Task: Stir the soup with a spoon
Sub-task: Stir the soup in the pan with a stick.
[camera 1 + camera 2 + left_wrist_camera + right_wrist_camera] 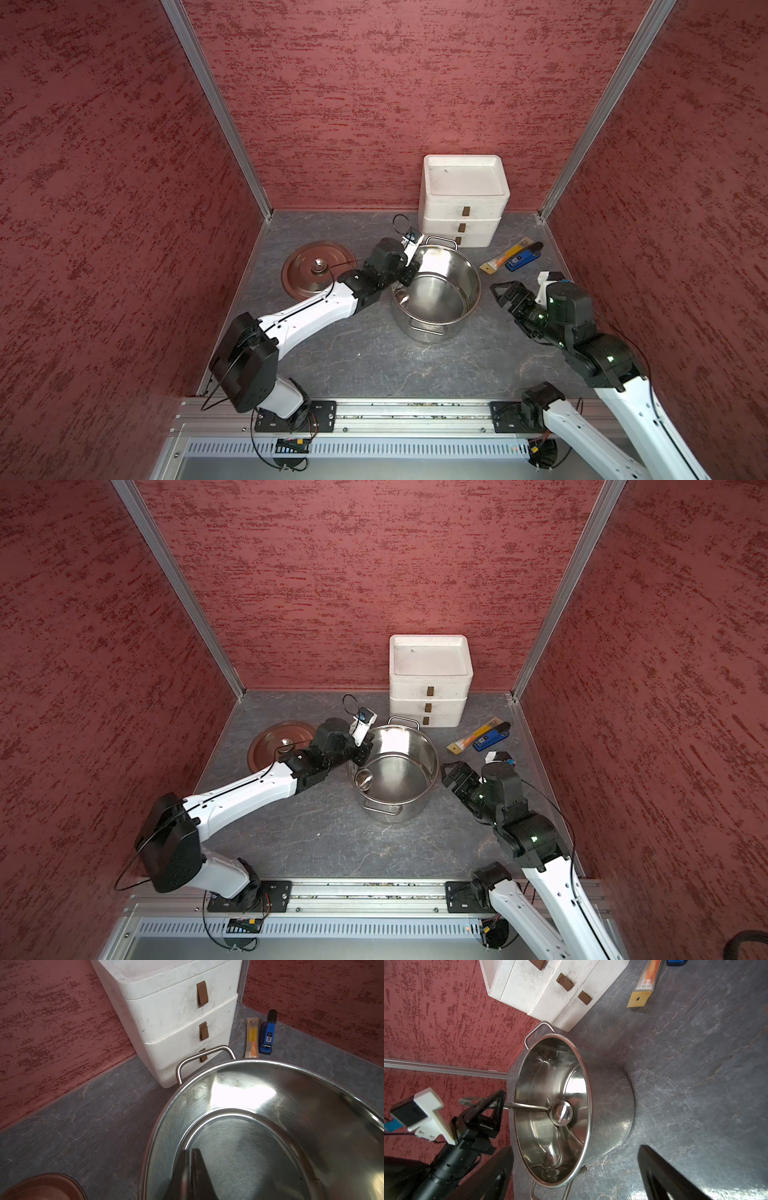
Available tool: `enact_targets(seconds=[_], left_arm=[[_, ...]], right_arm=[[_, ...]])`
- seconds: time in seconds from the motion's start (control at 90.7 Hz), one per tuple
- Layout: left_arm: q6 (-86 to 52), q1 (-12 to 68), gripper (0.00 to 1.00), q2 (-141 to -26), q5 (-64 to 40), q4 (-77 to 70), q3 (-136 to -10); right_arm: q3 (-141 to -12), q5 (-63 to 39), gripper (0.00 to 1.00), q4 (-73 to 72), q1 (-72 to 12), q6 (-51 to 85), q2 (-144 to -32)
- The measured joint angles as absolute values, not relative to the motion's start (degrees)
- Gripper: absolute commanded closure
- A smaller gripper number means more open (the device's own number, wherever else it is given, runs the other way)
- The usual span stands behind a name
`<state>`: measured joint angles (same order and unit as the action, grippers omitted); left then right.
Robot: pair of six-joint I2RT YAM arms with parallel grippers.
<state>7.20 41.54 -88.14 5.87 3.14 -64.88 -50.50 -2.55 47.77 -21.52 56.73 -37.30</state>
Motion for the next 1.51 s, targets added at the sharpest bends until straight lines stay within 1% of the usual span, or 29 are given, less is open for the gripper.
enact_targets(seconds=[0.143,0.353,0.573,0.727,0.904,1.025,1.256,1.51], left_arm=[[8.84,39.79,1.00,-95.42,4.27,2.55,-71.31],[9.89,40.03,1.00,-105.03,1.30,1.28,-82.72],[9.72,43.33,1.00,-113.75,-1.30,0.75,-92.53],[9.74,46.54,1.00,-115.96,-2.33,0.38,-94.89],[9.87,51.29,1.00,-115.77,-2.72,-0.51,-94.41],[9.85,55.35,1.00,-113.10,-2.66,-1.52,-90.08],[9.69,61.45,1.00,-101.65,-0.97,-0.86,-78.70],[8.60,62.24,1.00,-90.65,3.18,1.50,-69.47]], right_arm=[[-50.52,-2.52,0.02,47.77,-21.52,56.73,-37.56],[-50.63,-2.52,0.02,47.81,-21.52,56.71,-37.43],[-50.96,-2.48,0.02,48.31,-21.52,56.73,-36.69],[-51.29,-2.46,0.02,48.77,-21.52,56.55,-36.58],[-51.29,-2.46,0.02,49.15,-21.52,56.55,-36.36],[-51.29,-2.46,0.02,49.19,-21.52,56.53,-35.55],[-50.98,-2.48,0.02,49.15,-21.52,56.64,-33.21],[-49.84,-2.52,0.02,49.12,-21.52,56.80,-32.93]])
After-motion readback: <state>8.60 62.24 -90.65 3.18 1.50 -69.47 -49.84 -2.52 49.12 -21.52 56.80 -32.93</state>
